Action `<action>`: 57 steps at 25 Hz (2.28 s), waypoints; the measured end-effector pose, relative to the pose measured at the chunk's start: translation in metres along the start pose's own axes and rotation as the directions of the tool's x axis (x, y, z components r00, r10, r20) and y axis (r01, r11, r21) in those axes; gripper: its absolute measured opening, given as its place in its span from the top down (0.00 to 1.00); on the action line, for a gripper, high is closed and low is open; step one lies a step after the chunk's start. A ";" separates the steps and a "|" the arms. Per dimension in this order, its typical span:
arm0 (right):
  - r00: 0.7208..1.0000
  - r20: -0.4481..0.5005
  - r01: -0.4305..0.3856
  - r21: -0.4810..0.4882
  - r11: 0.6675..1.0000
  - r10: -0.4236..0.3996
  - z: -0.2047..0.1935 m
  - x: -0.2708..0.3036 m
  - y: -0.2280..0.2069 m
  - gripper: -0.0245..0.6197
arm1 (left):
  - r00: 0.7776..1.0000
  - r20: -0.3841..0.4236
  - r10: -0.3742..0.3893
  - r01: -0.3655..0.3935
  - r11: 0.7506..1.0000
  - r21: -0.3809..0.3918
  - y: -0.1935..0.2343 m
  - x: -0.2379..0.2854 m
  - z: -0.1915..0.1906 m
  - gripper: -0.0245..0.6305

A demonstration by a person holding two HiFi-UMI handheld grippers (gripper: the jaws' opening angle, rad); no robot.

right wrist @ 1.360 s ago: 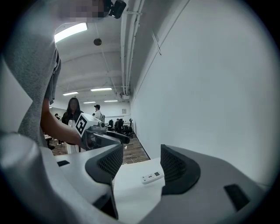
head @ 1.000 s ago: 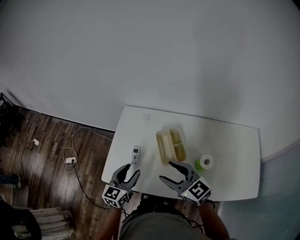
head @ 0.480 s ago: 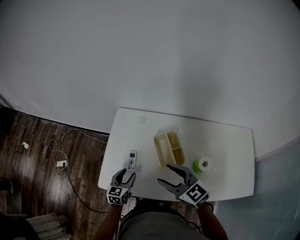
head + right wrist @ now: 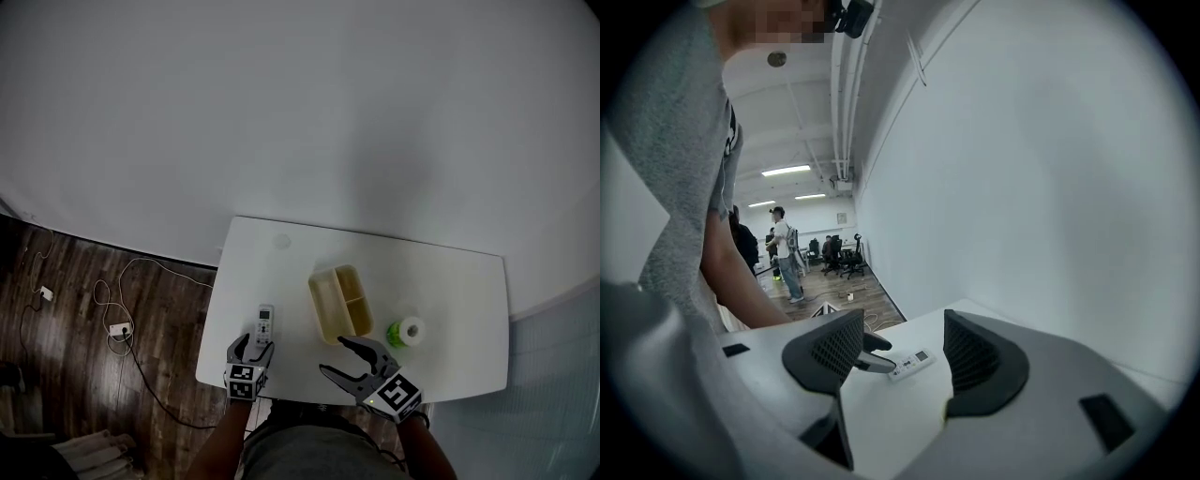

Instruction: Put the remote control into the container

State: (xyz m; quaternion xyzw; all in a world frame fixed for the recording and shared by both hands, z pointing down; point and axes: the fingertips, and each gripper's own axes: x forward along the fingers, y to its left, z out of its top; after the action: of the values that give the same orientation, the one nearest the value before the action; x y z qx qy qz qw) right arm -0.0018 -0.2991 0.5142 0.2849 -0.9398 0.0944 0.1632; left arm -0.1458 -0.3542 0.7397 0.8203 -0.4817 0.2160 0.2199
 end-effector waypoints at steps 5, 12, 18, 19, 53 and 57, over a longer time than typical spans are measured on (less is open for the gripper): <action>1.000 -0.002 0.007 -0.002 1.000 -0.007 0.002 -0.001 -0.001 0.56 | 0.997 -0.075 0.002 0.001 0.999 0.032 -0.004 0.019 -0.006 0.49; 0.999 -0.022 0.025 0.010 1.000 -0.024 -0.007 -0.005 -0.005 0.56 | 0.986 -0.152 0.069 -0.066 0.998 0.022 0.010 0.038 -0.019 0.47; 0.999 -0.041 0.034 0.018 0.999 -0.033 -0.014 -0.007 -0.008 0.56 | 0.976 -0.201 0.083 -0.083 0.997 0.008 0.013 0.053 -0.025 0.46; 0.999 -0.043 0.035 0.016 0.999 -0.034 -0.015 -0.007 -0.007 0.56 | 0.976 -0.199 0.083 -0.082 0.997 0.012 0.012 0.055 -0.024 0.46; 0.998 -0.065 0.027 0.026 0.999 -0.025 -0.026 -0.010 -0.005 0.56 | 0.969 -0.225 0.101 -0.086 0.993 0.076 0.006 0.059 -0.029 0.60; 0.998 -0.060 0.031 0.024 0.999 -0.029 -0.025 -0.010 -0.005 0.56 | 0.971 -0.220 0.090 -0.067 0.992 0.111 0.006 0.056 -0.028 0.60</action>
State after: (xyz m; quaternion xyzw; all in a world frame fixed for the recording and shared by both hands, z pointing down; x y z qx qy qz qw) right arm 0.0148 -0.2915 0.5341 0.2981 -0.9289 0.1119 0.1893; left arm -0.1305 -0.3801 0.7951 0.7811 -0.4740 0.3407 0.2216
